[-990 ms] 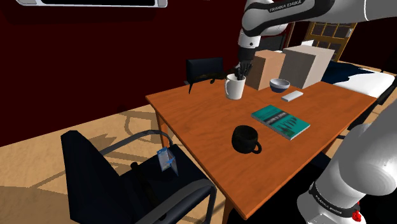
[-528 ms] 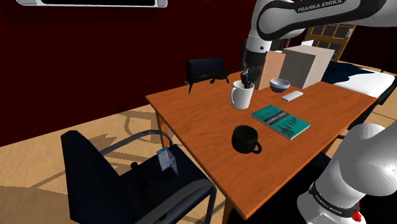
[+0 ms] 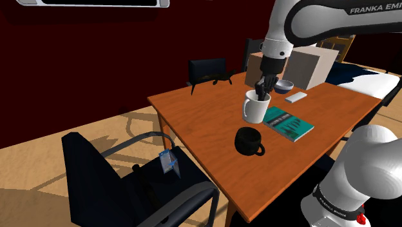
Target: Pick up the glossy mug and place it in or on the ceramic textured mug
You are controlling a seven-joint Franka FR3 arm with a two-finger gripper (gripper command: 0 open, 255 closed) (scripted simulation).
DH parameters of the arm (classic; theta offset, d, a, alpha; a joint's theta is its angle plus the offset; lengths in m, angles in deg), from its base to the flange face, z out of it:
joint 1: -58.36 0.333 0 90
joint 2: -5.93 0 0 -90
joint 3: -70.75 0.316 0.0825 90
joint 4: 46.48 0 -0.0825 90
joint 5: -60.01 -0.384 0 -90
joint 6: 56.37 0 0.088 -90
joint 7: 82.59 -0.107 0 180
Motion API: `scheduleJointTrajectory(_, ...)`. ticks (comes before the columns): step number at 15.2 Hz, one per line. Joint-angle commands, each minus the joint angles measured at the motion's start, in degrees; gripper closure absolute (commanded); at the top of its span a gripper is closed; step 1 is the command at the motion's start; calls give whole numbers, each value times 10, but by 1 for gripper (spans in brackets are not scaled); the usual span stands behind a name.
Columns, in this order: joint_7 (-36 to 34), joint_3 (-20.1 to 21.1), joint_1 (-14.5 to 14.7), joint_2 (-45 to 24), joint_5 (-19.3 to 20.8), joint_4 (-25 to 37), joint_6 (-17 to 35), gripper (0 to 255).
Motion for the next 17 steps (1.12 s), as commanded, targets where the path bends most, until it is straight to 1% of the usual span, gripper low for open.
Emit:
scheduleJointTrajectory(1,-8,7,2,21,-4,-17,-4,255)
scheduleJointTrajectory(17,-4,5,1,10,-3,-137,127,255)
